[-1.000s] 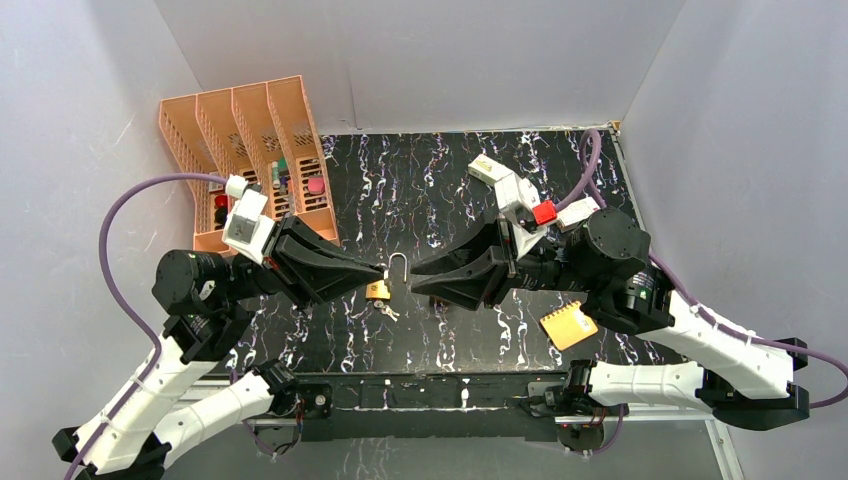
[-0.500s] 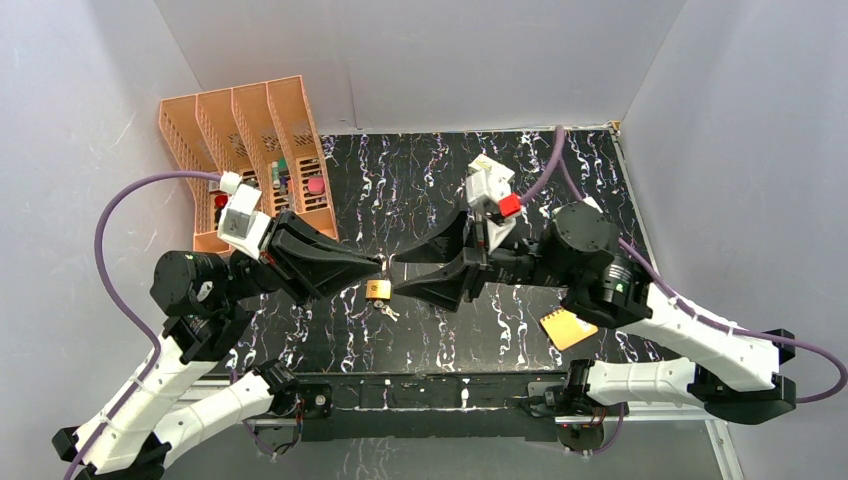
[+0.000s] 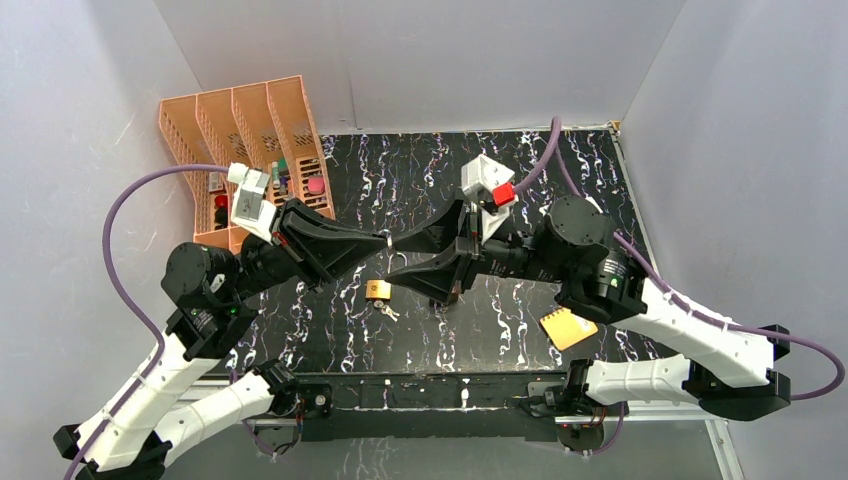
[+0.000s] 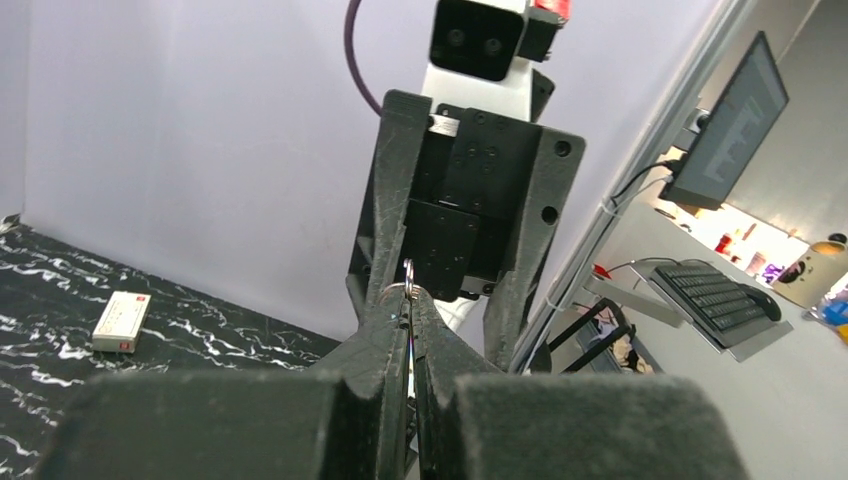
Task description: Unlock with the key
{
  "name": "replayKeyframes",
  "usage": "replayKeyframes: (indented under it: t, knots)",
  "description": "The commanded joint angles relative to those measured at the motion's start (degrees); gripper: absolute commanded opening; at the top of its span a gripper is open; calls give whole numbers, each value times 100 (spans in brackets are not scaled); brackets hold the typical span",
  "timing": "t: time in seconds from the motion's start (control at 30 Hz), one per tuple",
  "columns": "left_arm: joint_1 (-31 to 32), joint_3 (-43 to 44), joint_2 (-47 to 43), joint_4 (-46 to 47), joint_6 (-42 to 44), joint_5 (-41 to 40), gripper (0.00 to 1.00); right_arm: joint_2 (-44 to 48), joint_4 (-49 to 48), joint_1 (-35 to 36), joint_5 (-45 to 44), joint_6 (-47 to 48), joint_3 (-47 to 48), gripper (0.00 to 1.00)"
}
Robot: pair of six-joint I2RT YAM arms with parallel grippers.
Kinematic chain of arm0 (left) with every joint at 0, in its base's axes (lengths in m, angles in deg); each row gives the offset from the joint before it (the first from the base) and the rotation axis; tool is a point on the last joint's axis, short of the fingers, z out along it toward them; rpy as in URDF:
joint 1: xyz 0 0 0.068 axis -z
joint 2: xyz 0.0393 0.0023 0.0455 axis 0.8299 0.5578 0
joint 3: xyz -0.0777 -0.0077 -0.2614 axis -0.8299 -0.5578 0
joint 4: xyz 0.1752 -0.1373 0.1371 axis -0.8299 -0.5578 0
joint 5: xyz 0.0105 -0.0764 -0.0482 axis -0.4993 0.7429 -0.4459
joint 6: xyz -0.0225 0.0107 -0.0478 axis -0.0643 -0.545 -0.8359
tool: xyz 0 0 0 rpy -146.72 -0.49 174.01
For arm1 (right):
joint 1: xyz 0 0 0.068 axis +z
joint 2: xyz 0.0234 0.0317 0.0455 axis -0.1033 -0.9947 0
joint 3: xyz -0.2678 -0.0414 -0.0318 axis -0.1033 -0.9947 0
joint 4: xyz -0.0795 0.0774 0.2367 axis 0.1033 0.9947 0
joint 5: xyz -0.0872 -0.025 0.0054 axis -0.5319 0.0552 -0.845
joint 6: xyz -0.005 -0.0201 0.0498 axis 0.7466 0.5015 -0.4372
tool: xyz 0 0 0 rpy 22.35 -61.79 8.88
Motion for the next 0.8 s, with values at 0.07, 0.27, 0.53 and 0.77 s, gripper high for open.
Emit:
replayKeyframes:
  t: [0.07, 0.27, 0.53, 0.77]
  knots:
    - [-18, 272, 1, -234, 161, -741, 0, -157, -153, 12, -9, -79, 444, 57]
    - [-19, 475, 127, -565, 253, -1257, 0, -120, -59, 10, -45, -232, 486, 56]
    - [-19, 596, 188, -959, 369, -1593, 0, 229, 12, 12, -1007, -493, 194, 52]
    - [-19, 864, 271, -1470, 304, -1922, 0, 105, 905, 12, -2708, -653, 583, 57]
